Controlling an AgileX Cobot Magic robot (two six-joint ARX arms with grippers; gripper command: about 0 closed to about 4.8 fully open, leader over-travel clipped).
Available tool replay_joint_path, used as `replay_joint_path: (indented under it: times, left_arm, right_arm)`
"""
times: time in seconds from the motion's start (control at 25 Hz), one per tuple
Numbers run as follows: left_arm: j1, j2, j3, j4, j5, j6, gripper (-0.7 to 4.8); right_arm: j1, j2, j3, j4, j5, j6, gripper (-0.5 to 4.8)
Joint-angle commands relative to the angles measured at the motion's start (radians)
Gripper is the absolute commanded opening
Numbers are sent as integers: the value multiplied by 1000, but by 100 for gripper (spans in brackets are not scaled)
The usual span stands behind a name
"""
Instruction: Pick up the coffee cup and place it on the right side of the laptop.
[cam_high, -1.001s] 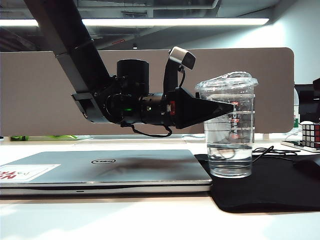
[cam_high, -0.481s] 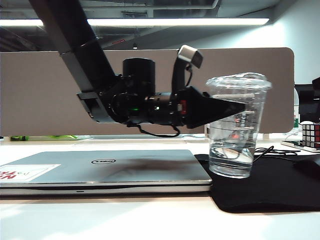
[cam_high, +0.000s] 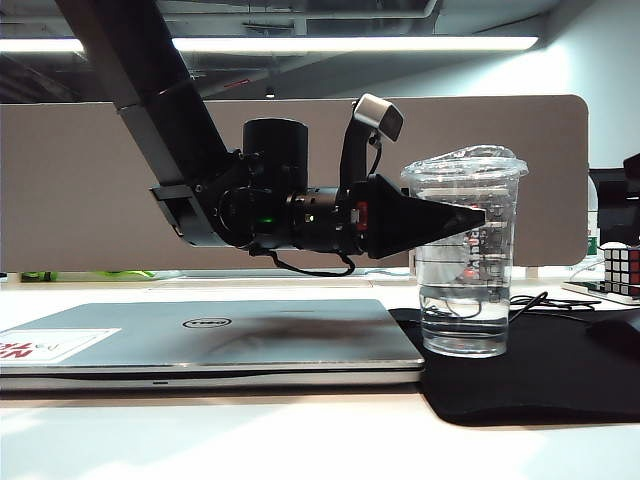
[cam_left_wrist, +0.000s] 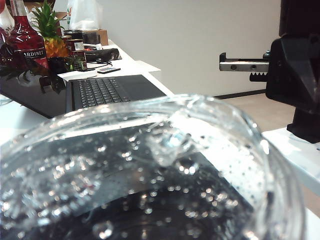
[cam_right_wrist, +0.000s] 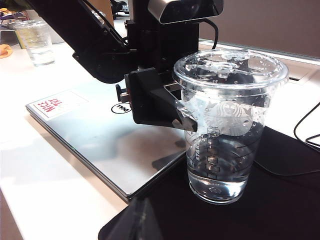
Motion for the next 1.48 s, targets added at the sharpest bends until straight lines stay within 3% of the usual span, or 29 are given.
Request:
replay_joint_path:
  times: [0.04, 0.2, 0.48, 0.72, 0.88, 0.92, 0.96, 1.0, 1.16, 1.48]
  left_arm:
    - [13, -4, 3, -24, 5, -1, 479]
    - [35, -4, 3, -100, 57, -3, 479]
    - [83, -4, 3, -99, 171, 0, 479]
    - [200, -4, 3, -100, 237, -9, 479]
    - [280, -4, 3, -99, 277, -138, 479]
    - [300, -5, 3, -98, 277, -195, 390]
    - [314, -7, 3, -98, 277, -224, 253]
    - [338, -13, 3, -98, 277, -275, 18]
    - [385, -63, -6, -97, 268, -354, -5]
    - [437, -394, -283, -45, 73, -336, -5]
  right_arm:
    - [0, -2, -6, 10, -2, -7, -1]
    - [0, -2, -6, 10, -1, -25, -1]
    - [0, -2, -6, 10, 2, -28, -1]
    - [0, -2, -6, 10, 2, -28, -1]
    - [0, -2, -6, 10, 6, -28, -1]
    - [0, -2, -6, 10, 6, -28, -1]
    - [0, -2, -6, 10, 5, -28, -1]
    - [0, -2, -6, 10, 5, -28, -1]
    - [0, -2, -6, 10, 5, -28, -1]
    - [1, -2, -6, 10, 6, -27, -1]
